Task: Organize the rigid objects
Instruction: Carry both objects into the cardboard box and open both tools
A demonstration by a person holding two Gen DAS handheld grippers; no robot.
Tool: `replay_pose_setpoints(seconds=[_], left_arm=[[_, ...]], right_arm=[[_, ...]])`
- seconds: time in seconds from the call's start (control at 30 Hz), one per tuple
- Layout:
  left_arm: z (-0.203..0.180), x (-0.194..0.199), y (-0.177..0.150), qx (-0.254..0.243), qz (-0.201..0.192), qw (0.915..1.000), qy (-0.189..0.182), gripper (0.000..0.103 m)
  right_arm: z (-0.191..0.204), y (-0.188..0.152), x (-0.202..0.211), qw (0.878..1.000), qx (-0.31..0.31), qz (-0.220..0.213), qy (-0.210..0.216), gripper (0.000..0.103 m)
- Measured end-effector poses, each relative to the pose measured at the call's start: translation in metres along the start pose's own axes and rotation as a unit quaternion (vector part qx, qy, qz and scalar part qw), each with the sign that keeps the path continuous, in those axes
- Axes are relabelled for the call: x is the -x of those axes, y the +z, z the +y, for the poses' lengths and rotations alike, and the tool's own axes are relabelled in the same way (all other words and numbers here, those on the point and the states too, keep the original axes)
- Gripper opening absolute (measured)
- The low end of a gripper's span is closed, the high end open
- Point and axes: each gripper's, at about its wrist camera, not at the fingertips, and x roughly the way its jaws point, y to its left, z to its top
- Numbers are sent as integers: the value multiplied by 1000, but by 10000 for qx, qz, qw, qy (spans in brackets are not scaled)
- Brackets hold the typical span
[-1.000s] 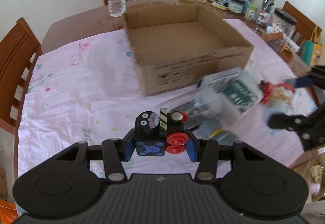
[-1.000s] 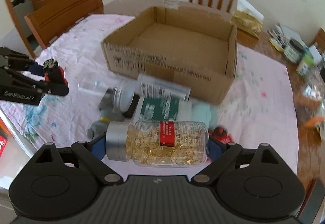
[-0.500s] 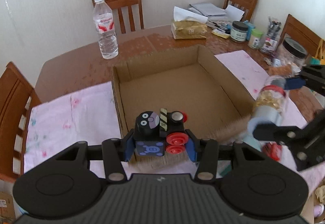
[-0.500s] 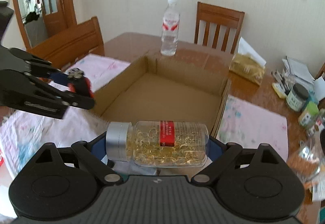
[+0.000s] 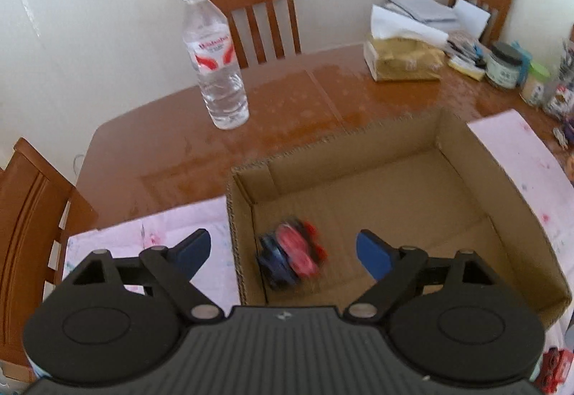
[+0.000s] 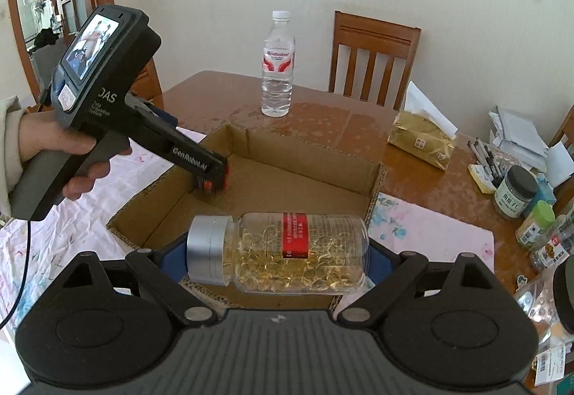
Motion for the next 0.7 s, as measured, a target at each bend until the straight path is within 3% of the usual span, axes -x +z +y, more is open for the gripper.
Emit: replay_pose_setpoints(seconds=[0.27, 0.57, 0.7], left_arm=[[15, 23, -14, 260, -140, 9995, 52, 93], [21, 74, -58, 728, -262, 9970, 19, 97], [23, 91, -76, 932, -308, 9951, 135, 97]], right_arm=[[-9, 12, -20, 10000, -9, 43, -13, 96], [-14, 40, -62, 9998, 27, 153, 77, 96], [-17, 59, -85, 9999, 42, 102, -73, 98]])
